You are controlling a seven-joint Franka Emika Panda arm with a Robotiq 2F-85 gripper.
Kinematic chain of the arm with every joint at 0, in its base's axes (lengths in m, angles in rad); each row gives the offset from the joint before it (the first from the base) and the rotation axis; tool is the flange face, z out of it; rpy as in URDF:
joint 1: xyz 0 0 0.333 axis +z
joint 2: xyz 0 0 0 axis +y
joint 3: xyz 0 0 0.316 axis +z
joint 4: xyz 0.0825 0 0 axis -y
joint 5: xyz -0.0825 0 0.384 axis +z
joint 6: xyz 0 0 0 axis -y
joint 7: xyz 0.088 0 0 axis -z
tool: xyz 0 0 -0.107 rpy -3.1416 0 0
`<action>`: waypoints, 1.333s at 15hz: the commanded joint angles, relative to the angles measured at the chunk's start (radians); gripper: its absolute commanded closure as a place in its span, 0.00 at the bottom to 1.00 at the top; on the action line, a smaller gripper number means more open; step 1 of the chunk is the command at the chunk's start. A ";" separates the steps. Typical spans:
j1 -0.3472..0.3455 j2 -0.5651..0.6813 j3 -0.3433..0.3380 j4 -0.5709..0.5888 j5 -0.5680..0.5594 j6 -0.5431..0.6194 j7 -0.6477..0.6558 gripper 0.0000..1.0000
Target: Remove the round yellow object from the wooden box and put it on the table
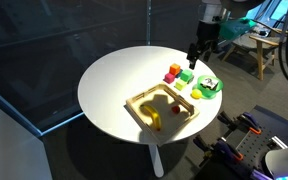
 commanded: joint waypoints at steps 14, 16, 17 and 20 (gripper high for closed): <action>0.009 -0.149 0.024 -0.041 0.000 -0.084 -0.007 0.00; 0.009 -0.145 0.024 -0.041 0.000 -0.083 -0.007 0.00; 0.009 -0.144 0.024 -0.041 0.000 -0.083 -0.007 0.00; 0.009 -0.144 0.024 -0.041 0.000 -0.083 -0.007 0.00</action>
